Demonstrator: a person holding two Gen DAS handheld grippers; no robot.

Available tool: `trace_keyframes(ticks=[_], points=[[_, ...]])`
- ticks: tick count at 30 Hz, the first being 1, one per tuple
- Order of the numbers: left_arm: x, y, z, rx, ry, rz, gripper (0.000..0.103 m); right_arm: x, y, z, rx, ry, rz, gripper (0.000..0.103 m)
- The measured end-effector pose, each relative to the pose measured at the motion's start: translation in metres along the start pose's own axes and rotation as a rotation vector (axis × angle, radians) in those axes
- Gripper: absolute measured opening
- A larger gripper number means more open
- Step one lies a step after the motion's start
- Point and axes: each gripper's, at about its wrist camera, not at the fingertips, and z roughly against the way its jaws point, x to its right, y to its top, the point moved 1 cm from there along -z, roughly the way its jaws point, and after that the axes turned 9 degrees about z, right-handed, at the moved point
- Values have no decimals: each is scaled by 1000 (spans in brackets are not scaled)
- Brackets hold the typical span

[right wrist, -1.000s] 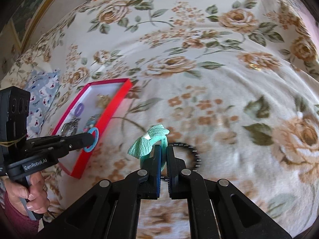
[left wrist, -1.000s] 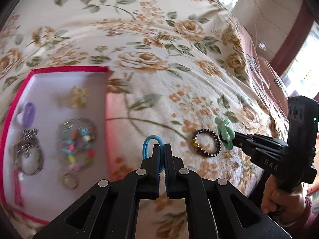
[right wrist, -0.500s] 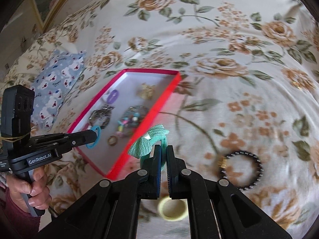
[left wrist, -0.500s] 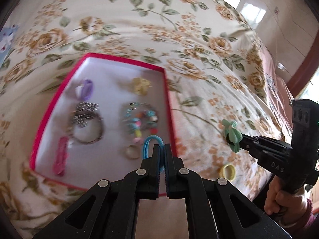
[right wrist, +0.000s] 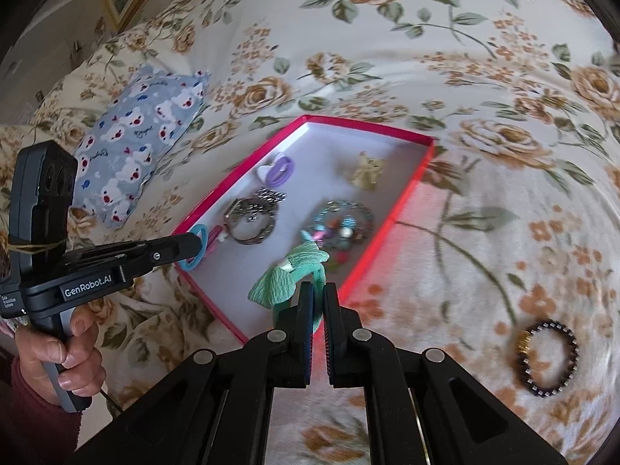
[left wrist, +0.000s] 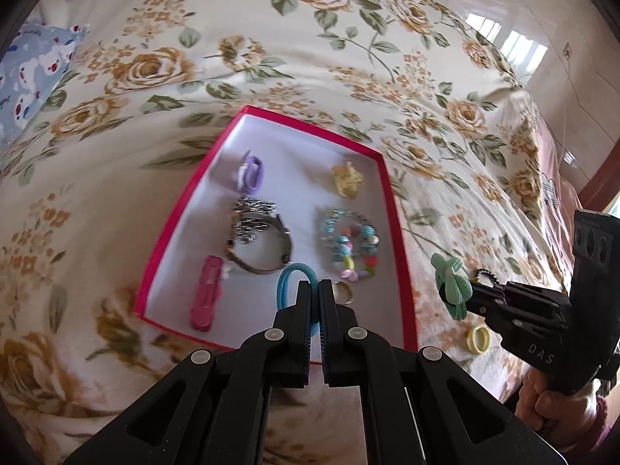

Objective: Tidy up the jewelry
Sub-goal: 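Carry the blue tie and green bow clip into the box and open both tools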

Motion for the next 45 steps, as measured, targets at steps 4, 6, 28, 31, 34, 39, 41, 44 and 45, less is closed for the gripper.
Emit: trace_keyframes(ticks=[4,6,28,31,34,39,41,44,45], points=[[-4,1,-6,-9,10,-1,3,-12,6,-15,-22,10,44,4],[-4,3,-13,-19,21,-11,3,-17,7,-25,-43,6,68,4],[-10,9,-68,-103,90,-31,4,-20,10,-73,-164,-37,142,10],[-10,9,-70,-106,92,-32,7,-18,11,-72,-159,-31,130,12],[-10,9,-70,-105,93,-30,13,-15,11,-70,-153,-18,119,15],[-8,7,-70,-98,100,-38,18,-15,11,-65,-138,-18,113,17],[-8,7,-69,-97,100,-36,18,-14,10,-63,-133,-17,111,17],[-8,6,-68,-97,100,-35,18,-14,10,-61,-128,-14,106,17],[-8,6,-68,-96,100,-36,19,-14,10,-61,-126,-12,104,17]])
